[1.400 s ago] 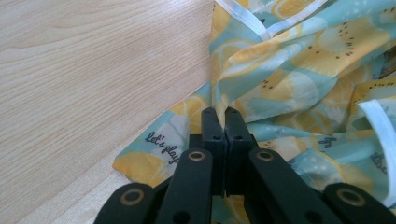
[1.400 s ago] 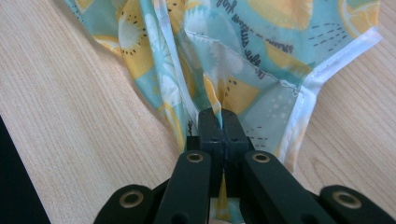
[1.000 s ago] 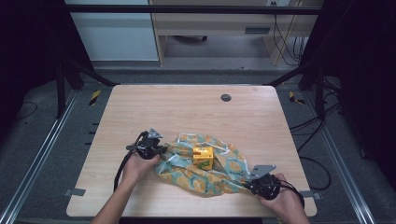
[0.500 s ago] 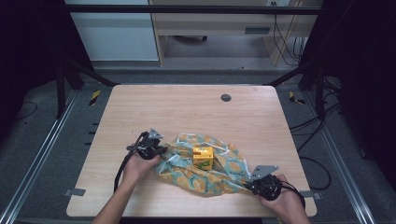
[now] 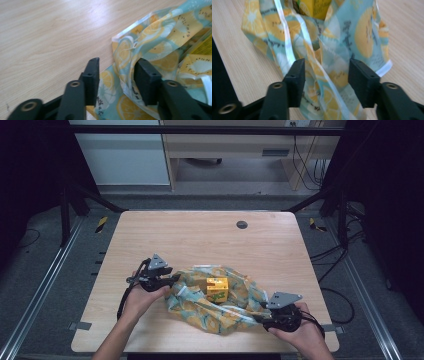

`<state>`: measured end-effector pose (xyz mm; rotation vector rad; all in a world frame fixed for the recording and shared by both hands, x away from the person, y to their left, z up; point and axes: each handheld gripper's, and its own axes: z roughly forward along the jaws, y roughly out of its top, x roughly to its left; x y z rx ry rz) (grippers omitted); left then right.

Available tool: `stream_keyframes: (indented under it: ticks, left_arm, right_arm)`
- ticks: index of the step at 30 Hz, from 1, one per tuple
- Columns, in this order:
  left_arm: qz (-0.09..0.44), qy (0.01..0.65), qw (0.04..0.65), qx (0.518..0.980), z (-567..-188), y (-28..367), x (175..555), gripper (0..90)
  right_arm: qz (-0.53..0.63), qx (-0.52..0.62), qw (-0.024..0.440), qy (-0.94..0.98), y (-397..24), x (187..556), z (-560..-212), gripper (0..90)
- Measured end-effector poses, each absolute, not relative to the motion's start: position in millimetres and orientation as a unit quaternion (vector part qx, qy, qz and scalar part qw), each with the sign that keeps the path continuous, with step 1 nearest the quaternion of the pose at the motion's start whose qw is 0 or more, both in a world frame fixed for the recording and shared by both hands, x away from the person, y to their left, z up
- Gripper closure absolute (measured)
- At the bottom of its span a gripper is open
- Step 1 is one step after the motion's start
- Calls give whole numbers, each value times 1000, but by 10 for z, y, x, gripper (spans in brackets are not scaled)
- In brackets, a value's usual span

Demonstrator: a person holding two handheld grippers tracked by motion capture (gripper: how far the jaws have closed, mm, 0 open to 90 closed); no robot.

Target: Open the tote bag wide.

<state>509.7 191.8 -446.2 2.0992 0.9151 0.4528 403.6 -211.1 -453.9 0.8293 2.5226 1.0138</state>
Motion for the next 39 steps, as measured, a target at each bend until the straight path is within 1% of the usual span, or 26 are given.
stream_keyframes:
  ticks: [3, 5, 7, 10, 13, 17, 20, 23, 26, 29, 31, 32, 33, 34, 35, 37, 39]
  left_arm:
    - [175, 355, 404, 824, -4394, 1894, 5059, 471]
    - [172, 348, 412, 824, -4346, 1870, 5029, 423]
    - [173, 343, 417, 824, -4311, 1847, 4994, 410]
    - [175, 334, 427, 822, -4250, 1814, 4924, 382]
    - [177, 326, 433, 822, -4194, 1797, 4822, 379]
    - [159, 306, 425, 837, -4147, 1755, 4658, 409]
    - [159, 279, 417, 850, -4157, 1697, 4546, 411]
    - [149, 266, 422, 853, -4208, 1653, 4510, 369]
    - [148, 248, 418, 861, -4294, 1586, 4519, 290]
    - [147, 236, 412, 868, -4393, 1504, 4581, 239]
    - [139, 240, 402, 873, -4466, 1471, 4629, 224]
    - [138, 239, 393, 877, -4521, 1452, 4653, 229]
    - [134, 239, 384, 882, -4559, 1442, 4669, 257]
    - [135, 236, 378, 885, -4587, 1440, 4677, 314]
    - [136, 237, 375, 886, -4604, 1440, 4676, 402]
    - [140, 242, 366, 888, -4632, 1458, 4668, 572]
    - [140, 249, 361, 888, -4659, 1493, 4650, 734]
  right_arm:
    - [361, 289, 149, 874, -2100, 4031, -4484, 375]
    - [366, 289, 154, 871, -2093, 4025, -4444, 354]
    - [375, 290, 155, 867, -2085, 4024, -4394, 332]
    - [383, 289, 159, 863, -2073, 4038, -4330, 325]
    - [391, 295, 163, 856, -2052, 4085, -4269, 325]
    - [394, 319, 170, 845, -2030, 4215, -4209, 357]
    - [394, 336, 176, 837, -1993, 4357, -4184, 369]
    - [397, 344, 178, 832, -1931, 4476, -4157, 381]
    - [406, 345, 169, 829, -1826, 4601, -4132, 419]
    - [396, 345, 166, 835, -1734, 4718, -4155, 482]
    - [392, 346, 158, 838, -1683, 4804, -4186, 600]
    - [390, 346, 156, 839, -1669, 4828, -4199, 661]
    - [386, 345, 152, 842, -1649, 4859, -4224, 743]
    - [383, 345, 143, 845, -1637, 4881, -4249, 798]
    - [379, 345, 141, 847, -1633, 4899, -4272, 855]
    - [375, 350, 143, 847, -1641, 4928, -4311, 896]
    - [371, 360, 144, 844, -1680, 4979, -4368, 900]
